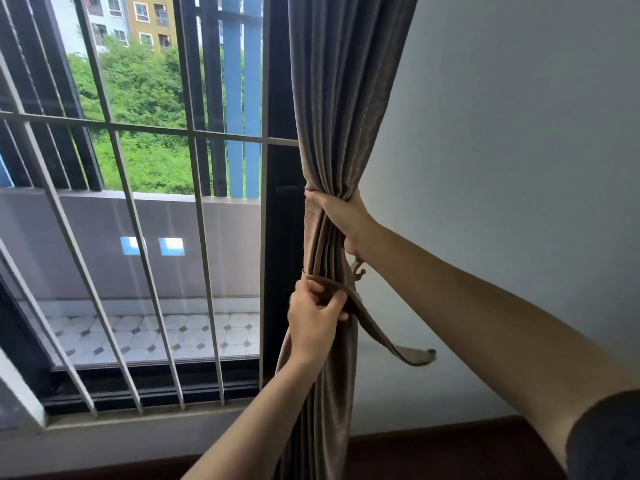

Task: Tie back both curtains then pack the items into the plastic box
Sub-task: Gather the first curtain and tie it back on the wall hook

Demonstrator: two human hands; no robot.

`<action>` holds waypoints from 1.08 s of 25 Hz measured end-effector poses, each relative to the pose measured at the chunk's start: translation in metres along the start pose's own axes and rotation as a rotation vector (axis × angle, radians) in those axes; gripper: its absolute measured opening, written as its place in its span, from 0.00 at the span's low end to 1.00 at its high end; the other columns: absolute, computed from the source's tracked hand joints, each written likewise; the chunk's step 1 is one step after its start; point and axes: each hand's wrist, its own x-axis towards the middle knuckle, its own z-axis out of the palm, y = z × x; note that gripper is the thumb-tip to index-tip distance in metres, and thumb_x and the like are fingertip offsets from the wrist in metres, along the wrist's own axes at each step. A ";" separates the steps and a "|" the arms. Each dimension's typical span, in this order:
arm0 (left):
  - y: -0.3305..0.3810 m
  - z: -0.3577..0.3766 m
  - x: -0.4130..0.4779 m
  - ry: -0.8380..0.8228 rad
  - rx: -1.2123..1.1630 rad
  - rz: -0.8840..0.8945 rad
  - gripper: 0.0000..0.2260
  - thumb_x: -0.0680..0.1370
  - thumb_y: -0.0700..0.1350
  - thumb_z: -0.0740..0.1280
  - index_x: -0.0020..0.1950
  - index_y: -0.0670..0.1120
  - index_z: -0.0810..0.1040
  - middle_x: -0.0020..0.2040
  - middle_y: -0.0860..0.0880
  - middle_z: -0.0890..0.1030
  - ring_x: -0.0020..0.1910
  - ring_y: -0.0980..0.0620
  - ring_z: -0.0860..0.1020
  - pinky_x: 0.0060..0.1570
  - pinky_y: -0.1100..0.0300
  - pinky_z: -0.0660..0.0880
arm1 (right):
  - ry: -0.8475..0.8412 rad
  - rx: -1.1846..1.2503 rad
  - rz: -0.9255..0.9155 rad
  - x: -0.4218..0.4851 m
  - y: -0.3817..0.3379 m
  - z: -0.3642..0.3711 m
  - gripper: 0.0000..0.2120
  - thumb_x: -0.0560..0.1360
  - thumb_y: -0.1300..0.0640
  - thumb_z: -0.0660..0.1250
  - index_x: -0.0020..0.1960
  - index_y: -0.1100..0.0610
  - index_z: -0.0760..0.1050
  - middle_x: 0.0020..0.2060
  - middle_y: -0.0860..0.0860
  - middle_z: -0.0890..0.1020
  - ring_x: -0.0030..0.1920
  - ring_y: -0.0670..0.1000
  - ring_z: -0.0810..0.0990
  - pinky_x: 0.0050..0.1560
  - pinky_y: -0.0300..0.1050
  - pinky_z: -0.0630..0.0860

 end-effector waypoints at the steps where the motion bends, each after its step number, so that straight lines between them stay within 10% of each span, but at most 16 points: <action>1: -0.002 0.000 0.004 0.081 0.114 -0.002 0.17 0.71 0.49 0.73 0.51 0.45 0.68 0.52 0.47 0.73 0.44 0.53 0.77 0.44 0.60 0.76 | -0.004 0.004 -0.001 0.000 0.001 -0.002 0.30 0.70 0.54 0.73 0.67 0.51 0.63 0.52 0.48 0.74 0.51 0.49 0.74 0.53 0.44 0.70; 5: -0.009 0.000 0.026 0.150 0.348 -0.076 0.39 0.60 0.66 0.73 0.61 0.46 0.64 0.57 0.50 0.68 0.57 0.51 0.69 0.63 0.45 0.68 | -0.027 0.015 0.001 -0.001 0.003 -0.006 0.31 0.70 0.53 0.73 0.68 0.50 0.61 0.55 0.49 0.74 0.53 0.50 0.74 0.54 0.45 0.70; 14: 0.001 0.034 0.034 0.191 0.369 -0.052 0.44 0.56 0.69 0.71 0.61 0.43 0.67 0.57 0.45 0.77 0.56 0.43 0.77 0.58 0.44 0.74 | -0.003 0.129 0.006 0.002 0.007 0.002 0.32 0.71 0.52 0.71 0.70 0.49 0.59 0.54 0.47 0.72 0.52 0.48 0.73 0.53 0.41 0.68; 19: -0.002 0.050 0.036 0.394 0.356 -0.048 0.33 0.65 0.63 0.71 0.60 0.43 0.71 0.54 0.44 0.80 0.56 0.40 0.76 0.60 0.44 0.72 | -0.038 0.172 0.056 0.006 0.007 0.004 0.33 0.72 0.50 0.71 0.71 0.48 0.58 0.55 0.48 0.71 0.54 0.50 0.71 0.56 0.43 0.67; 23: -0.007 0.049 0.036 0.447 0.358 0.012 0.21 0.71 0.58 0.70 0.51 0.42 0.76 0.44 0.45 0.82 0.44 0.45 0.81 0.41 0.59 0.71 | -0.243 0.074 0.063 0.008 0.010 -0.014 0.34 0.71 0.48 0.71 0.71 0.47 0.58 0.60 0.49 0.74 0.61 0.53 0.72 0.60 0.50 0.69; 27: -0.007 0.044 0.034 0.466 0.358 0.028 0.20 0.73 0.57 0.69 0.50 0.41 0.78 0.41 0.45 0.83 0.41 0.44 0.81 0.38 0.60 0.68 | -0.556 -0.143 -0.070 0.021 0.036 -0.064 0.49 0.65 0.64 0.72 0.74 0.42 0.47 0.70 0.52 0.66 0.70 0.57 0.66 0.62 0.56 0.72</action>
